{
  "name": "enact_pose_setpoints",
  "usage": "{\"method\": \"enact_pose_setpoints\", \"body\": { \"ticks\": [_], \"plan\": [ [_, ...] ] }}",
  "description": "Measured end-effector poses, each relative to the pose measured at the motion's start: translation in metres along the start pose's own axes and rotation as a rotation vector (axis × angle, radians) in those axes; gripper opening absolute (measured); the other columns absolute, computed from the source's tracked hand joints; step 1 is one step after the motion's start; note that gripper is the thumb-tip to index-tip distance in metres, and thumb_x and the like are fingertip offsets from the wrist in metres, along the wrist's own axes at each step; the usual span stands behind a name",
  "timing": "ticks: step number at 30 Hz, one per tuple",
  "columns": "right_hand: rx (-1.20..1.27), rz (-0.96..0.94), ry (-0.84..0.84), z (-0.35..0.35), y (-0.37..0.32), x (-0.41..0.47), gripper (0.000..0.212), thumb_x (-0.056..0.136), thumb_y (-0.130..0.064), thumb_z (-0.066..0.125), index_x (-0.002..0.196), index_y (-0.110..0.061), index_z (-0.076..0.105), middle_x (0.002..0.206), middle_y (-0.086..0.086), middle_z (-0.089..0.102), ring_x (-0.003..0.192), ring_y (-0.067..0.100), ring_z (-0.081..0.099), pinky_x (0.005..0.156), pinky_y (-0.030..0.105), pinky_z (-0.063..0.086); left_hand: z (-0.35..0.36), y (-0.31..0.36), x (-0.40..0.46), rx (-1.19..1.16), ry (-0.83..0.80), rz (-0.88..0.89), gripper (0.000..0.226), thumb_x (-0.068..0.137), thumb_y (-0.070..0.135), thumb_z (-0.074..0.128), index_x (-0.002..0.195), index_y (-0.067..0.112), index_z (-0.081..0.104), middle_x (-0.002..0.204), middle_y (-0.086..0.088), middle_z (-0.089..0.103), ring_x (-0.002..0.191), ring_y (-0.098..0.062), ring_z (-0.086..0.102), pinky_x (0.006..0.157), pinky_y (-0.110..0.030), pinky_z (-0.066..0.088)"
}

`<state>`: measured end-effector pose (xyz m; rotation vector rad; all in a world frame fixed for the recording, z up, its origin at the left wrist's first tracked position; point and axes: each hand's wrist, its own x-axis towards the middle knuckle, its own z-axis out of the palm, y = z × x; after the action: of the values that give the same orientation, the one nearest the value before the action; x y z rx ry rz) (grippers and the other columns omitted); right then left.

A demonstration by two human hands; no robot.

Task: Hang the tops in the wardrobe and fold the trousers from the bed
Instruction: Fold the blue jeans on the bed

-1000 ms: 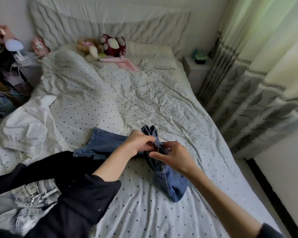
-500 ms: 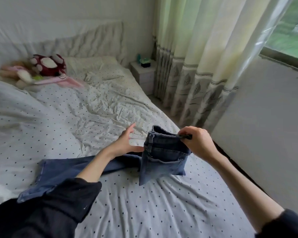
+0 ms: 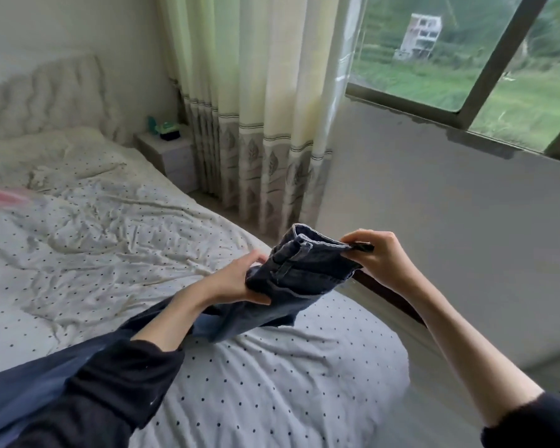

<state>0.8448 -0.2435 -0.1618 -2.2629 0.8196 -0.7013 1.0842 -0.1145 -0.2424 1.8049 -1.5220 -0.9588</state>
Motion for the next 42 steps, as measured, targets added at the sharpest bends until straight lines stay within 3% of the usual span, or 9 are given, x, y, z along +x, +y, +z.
{"method": "enact_pose_setpoints", "body": {
  "ticks": [5,10,12,16,23,31,34,39,42],
  "plan": [
    [-0.154,0.007,0.09,-0.01,0.022,-0.007,0.013,0.078,0.004,0.07,0.089,-0.002,0.074,0.087,0.009,0.07,0.081,0.022,0.056,0.077,0.027,0.042,0.025,0.009,0.007,-0.038,0.122,-0.001,0.039,0.072,0.023,0.079,0.1,0.028,0.053,0.095,0.004,0.066,0.092,-0.012,0.063,0.077,-0.026,0.05],
    [-0.087,0.083,0.17,-0.018,0.043,0.011,0.014,0.08,0.001,0.068,0.092,-0.002,0.073,0.084,0.004,0.068,0.078,0.021,0.061,0.079,0.036,0.051,0.021,0.02,0.02,0.009,0.268,0.022,0.019,0.08,0.024,0.072,0.087,0.036,0.06,0.081,0.021,0.06,0.076,0.003,0.056,0.061,-0.012,0.04],
    [-0.044,0.148,0.177,-0.018,0.051,0.022,0.015,0.081,-0.002,0.067,0.094,-0.005,0.073,0.083,0.003,0.068,0.078,0.016,0.06,0.078,0.029,0.048,0.011,0.025,0.029,0.012,0.339,0.015,0.02,0.084,0.017,0.068,0.097,0.032,0.062,0.085,0.019,0.06,0.079,0.005,0.055,0.064,-0.008,0.04],
    [0.074,0.286,0.194,-0.019,0.08,0.051,0.016,0.082,-0.006,0.066,0.096,-0.009,0.073,0.083,0.0,0.065,0.081,0.014,0.058,0.072,0.021,0.041,0.005,0.035,0.073,0.121,0.387,-0.029,0.018,0.088,0.011,0.062,0.098,0.025,0.062,0.089,0.009,0.062,0.082,-0.007,0.057,0.074,-0.026,0.043],
    [0.254,0.539,0.164,-0.004,0.185,0.135,0.016,0.08,-0.012,0.065,0.09,-0.019,0.075,0.082,0.004,0.068,0.086,0.022,0.062,0.082,0.038,0.053,0.002,0.034,0.195,0.191,0.619,-0.122,0.027,0.09,0.002,0.047,0.107,0.018,0.061,0.1,0.0,0.064,0.097,-0.02,0.058,0.088,-0.034,0.048],
    [0.258,0.798,-0.044,0.098,0.336,0.193,0.013,0.078,-0.016,0.066,0.077,-0.026,0.074,0.089,0.002,0.071,0.091,0.019,0.061,0.089,0.036,0.051,0.093,-0.081,0.232,0.246,0.364,-0.359,0.03,0.091,0.006,0.048,0.119,0.015,0.054,0.114,-0.004,0.056,0.105,-0.02,0.054,0.094,-0.035,0.042],
    [0.22,0.834,-0.007,0.122,0.37,0.218,0.021,0.08,-0.016,0.063,0.096,-0.021,0.075,0.103,0.003,0.071,0.099,0.018,0.061,0.092,0.03,0.048,0.122,-0.126,0.21,0.309,0.247,-0.502,0.034,0.095,0.017,0.048,0.129,0.018,0.048,0.126,-0.002,0.051,0.119,-0.021,0.048,0.1,-0.036,0.037],
    [-0.054,0.705,-0.233,0.17,0.388,0.205,0.039,0.088,-0.012,0.049,0.125,-0.014,0.059,0.131,0.009,0.057,0.119,0.027,0.052,0.096,0.029,0.038,0.162,-0.158,0.189,0.53,-0.02,-0.642,0.054,0.1,0.035,0.034,0.149,0.022,0.017,0.158,0.002,0.009,0.145,-0.014,0.007,0.116,-0.037,0.004],
    [-0.208,0.525,-0.427,0.2,0.372,0.16,0.041,0.094,-0.019,0.047,0.134,-0.012,0.051,0.147,0.013,0.037,0.136,0.029,0.032,0.108,0.039,0.031,0.181,-0.16,0.182,0.601,0.025,-0.649,0.054,0.1,0.034,0.031,0.15,0.024,0.012,0.158,0.002,0.001,0.145,-0.015,-0.002,0.115,-0.041,-0.005]
  ]
}}
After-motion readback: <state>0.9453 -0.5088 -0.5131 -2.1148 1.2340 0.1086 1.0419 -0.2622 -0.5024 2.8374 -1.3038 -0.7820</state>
